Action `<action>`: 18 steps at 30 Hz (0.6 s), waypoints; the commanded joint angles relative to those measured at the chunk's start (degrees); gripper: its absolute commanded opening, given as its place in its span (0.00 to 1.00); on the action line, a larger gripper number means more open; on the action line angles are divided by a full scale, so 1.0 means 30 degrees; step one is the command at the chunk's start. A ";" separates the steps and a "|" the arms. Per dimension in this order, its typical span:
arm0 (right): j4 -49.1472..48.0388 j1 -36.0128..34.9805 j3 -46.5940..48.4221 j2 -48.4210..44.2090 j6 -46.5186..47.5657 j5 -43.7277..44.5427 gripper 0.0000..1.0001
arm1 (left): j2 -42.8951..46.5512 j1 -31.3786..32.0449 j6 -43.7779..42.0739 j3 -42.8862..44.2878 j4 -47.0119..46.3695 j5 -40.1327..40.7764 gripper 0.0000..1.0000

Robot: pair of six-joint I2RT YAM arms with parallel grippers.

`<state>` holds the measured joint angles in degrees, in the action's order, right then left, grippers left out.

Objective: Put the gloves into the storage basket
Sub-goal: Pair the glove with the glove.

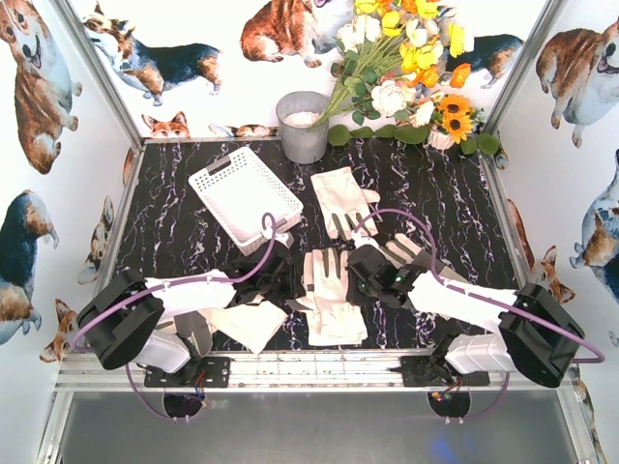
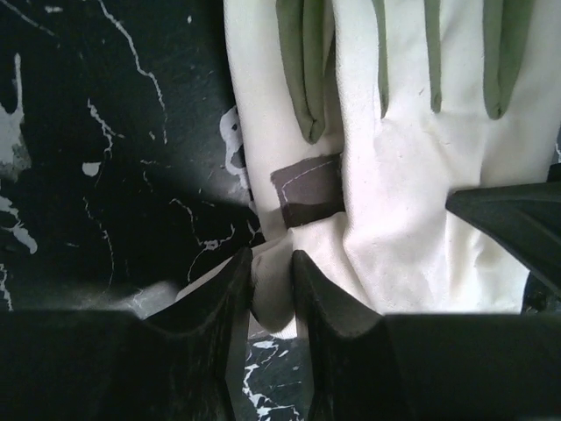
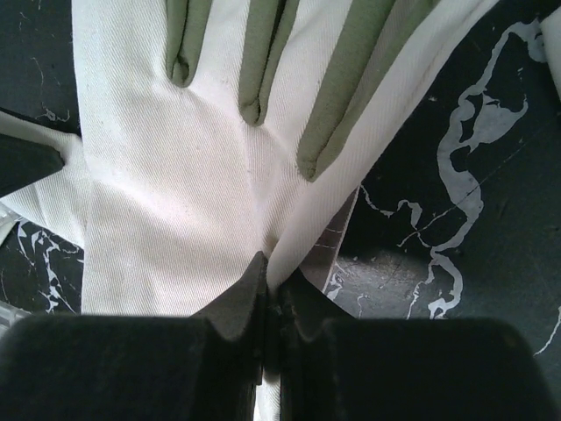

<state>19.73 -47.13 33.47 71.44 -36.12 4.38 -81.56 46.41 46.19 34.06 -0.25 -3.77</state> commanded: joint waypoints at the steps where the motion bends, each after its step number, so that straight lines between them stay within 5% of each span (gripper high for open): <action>1: 0.0559 0.0067 0.1122 0.0283 -0.0090 0.0951 0.00 | 0.0595 -0.0178 -0.0291 -0.0402 0.0888 0.0078 0.20; 9: 0.0809 0.0064 0.1362 0.0431 -0.0105 0.1052 0.00 | 0.1199 -0.0213 0.0318 -0.0798 0.0923 -0.0655 0.20; 14: 0.1437 0.0067 0.1910 0.0050 -0.0175 0.1302 0.00 | 0.1966 -0.0228 0.0575 -0.0980 0.1415 -0.0482 0.02; 18: 0.2005 0.0063 0.2337 -0.0548 -0.0373 0.1300 0.00 | 0.3065 -0.0222 0.0536 -0.1022 0.2338 0.0386 0.00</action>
<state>23.86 -47.13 37.26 72.40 -36.53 5.13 -75.55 46.24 47.92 31.77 3.16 -5.19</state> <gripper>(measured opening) 0.055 0.016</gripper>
